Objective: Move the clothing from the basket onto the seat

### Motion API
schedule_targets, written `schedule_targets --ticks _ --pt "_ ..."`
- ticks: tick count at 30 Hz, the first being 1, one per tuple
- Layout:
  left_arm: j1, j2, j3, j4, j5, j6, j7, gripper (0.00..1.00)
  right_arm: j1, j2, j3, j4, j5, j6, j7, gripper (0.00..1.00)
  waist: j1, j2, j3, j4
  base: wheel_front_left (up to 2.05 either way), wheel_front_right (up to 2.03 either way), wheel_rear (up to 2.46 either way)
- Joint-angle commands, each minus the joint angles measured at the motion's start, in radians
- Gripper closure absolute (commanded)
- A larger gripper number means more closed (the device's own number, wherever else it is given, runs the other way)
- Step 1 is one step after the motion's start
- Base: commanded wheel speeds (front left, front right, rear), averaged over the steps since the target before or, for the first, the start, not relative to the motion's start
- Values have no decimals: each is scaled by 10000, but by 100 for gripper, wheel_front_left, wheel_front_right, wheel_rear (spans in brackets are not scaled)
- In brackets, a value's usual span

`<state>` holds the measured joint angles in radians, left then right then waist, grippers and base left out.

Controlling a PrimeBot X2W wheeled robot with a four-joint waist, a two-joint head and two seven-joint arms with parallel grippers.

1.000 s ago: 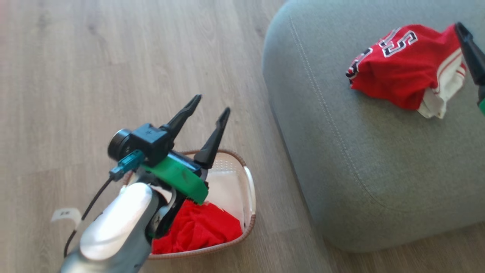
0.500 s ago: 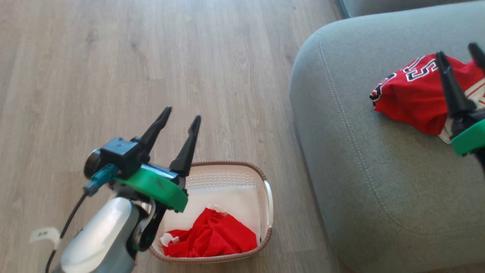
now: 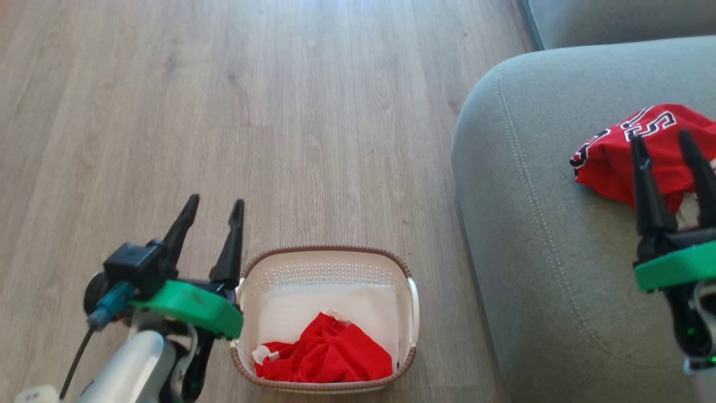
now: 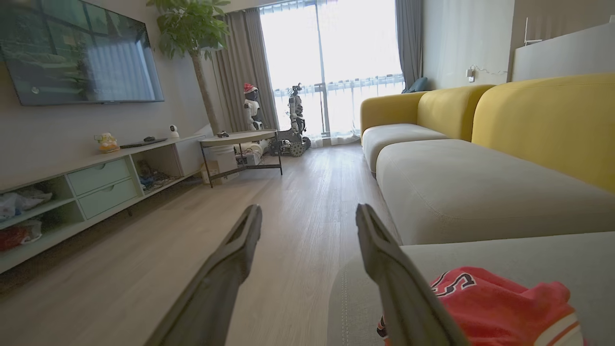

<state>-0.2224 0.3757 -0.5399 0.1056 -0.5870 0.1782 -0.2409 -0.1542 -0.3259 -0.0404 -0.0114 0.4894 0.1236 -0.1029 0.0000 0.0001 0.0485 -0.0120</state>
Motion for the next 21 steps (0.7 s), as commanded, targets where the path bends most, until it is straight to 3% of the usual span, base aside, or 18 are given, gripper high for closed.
schedule_targets --ticks 1,12,21 --pt "-83 334 702 -347 -100 180 -168 0 209 22 66 -532 -52 71 -263 0 0 -1 -144 110 0 0 0" --pt "864 221 1343 -479 276 561 -204 0 1315 632 572 -510 58 71 -842 0 0 -1 -471 389 0 0 0" --pt "1476 157 1839 -417 809 424 -207 0 1716 951 920 -105 41 71 -1272 0 0 -1 -515 434 0 0 0"
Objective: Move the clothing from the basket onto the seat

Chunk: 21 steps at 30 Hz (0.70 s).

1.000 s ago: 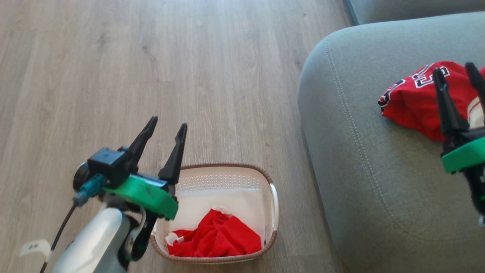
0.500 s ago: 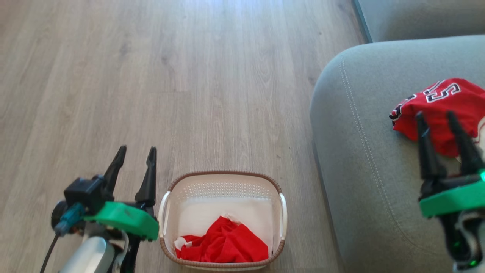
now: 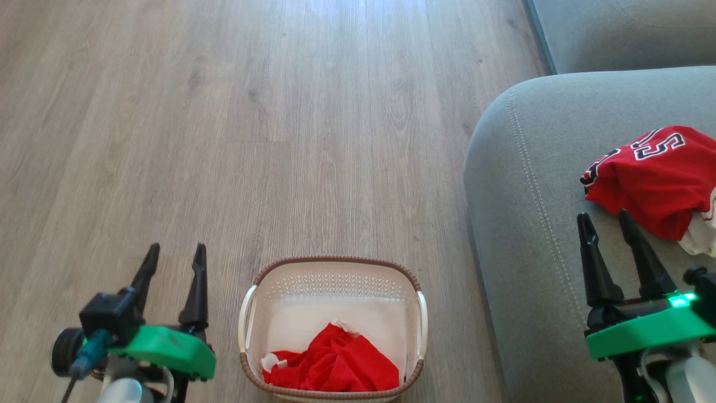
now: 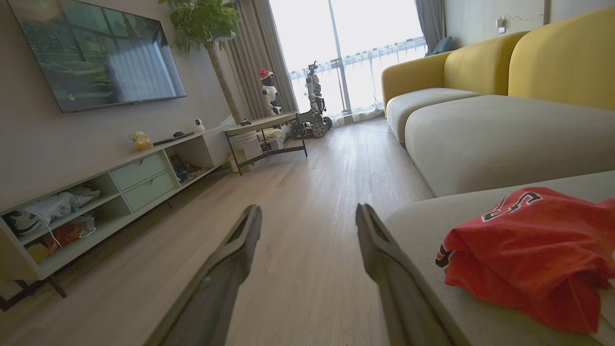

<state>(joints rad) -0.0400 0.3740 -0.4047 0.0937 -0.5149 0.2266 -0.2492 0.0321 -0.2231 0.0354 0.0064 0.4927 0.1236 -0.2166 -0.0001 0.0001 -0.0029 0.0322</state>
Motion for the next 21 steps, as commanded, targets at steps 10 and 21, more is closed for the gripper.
schedule_targets --ticks 10,21 --pt "-99 -25 801 -261 510 -477 -125 0 -172 -11 511 57 36 71 -349 0 1 -1 77 -61 0 0 0" --pt "8 -333 1210 -195 760 -746 -125 0 -271 -71 694 161 68 71 -407 0 1 -1 117 -79 0 0 0"
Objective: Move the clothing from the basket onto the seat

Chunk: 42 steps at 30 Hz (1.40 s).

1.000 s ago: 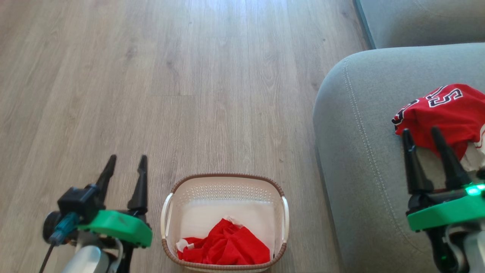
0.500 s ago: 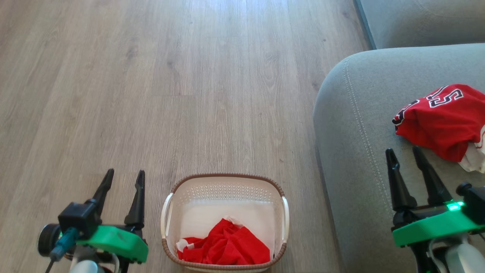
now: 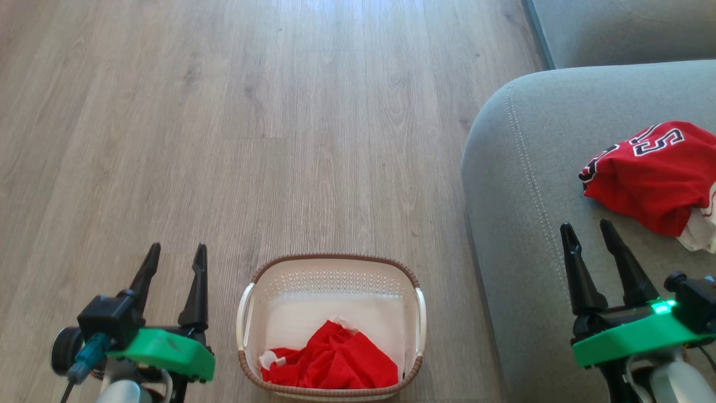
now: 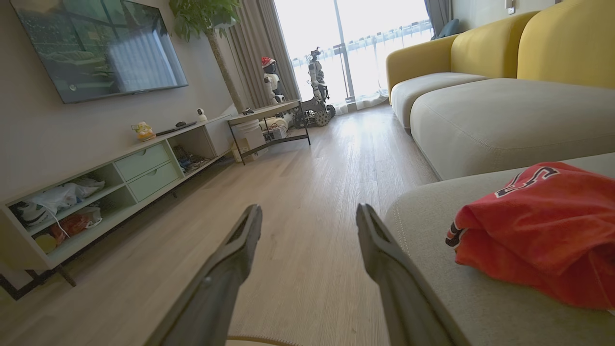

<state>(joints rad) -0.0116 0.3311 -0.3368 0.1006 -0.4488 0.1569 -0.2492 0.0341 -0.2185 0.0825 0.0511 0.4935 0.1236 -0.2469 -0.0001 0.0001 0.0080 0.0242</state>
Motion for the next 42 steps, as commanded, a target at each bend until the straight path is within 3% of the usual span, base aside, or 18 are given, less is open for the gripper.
schedule_targets --ticks 1,26,42 --pt "-278 76 554 -264 126 -69 -125 0 -297 -129 235 -279 56 71 -106 0 1 -1 16 1 0 0 0" --pt "-290 -292 982 -203 454 -380 -126 0 -420 -60 238 -204 -152 71 -106 0 1 -1 223 -146 0 0 0" --pt "-1157 -530 829 126 496 -768 -126 0 -1071 78 332 -274 -260 71 -79 0 1 -1 1416 -834 0 0 0"
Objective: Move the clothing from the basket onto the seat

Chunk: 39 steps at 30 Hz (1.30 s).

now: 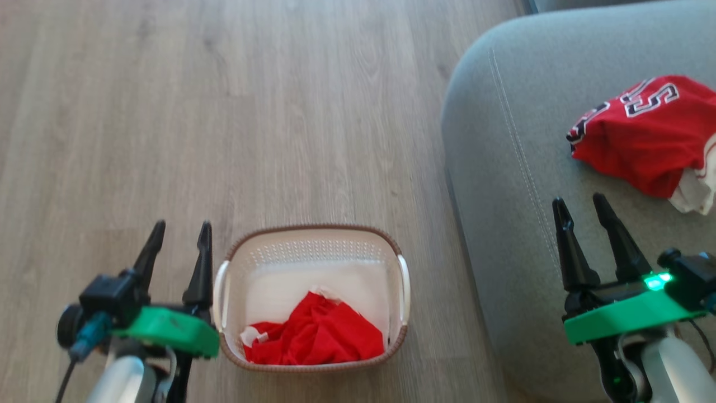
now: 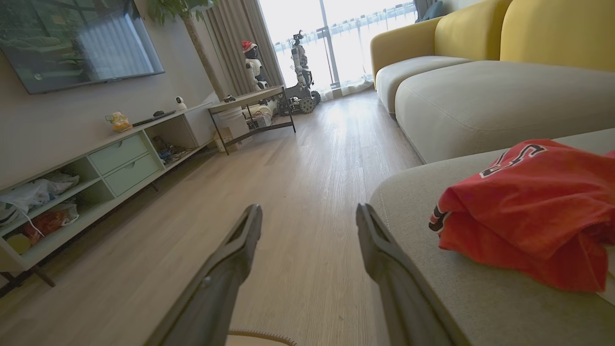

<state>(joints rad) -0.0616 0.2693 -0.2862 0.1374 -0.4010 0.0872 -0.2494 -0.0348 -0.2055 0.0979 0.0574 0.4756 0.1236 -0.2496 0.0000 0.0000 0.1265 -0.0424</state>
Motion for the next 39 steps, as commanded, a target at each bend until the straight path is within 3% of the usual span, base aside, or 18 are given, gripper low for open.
schedule_targets --ticks 1,19,29,39 --pt "-762 71 296 -185 36 -105 -124 0 -449 -50 192 -329 -95 71 -54 0 0 0 329 -223 0 0 0" --pt "-2572 -59 -138 1492 218 -677 71 0 -1389 218 313 -540 -302 71 -111 0 0 0 2355 -875 0 0 0" --pt "-3786 -445 -572 3859 -316 -1535 855 0 -2029 404 385 -726 -423 71 -120 0 0 0 3388 -1009 0 0 0" --pt "-5017 -893 -1227 6306 -799 -2074 1518 0 -2454 559 446 -1129 -575 71 -121 0 0 0 4442 -1135 0 0 0"
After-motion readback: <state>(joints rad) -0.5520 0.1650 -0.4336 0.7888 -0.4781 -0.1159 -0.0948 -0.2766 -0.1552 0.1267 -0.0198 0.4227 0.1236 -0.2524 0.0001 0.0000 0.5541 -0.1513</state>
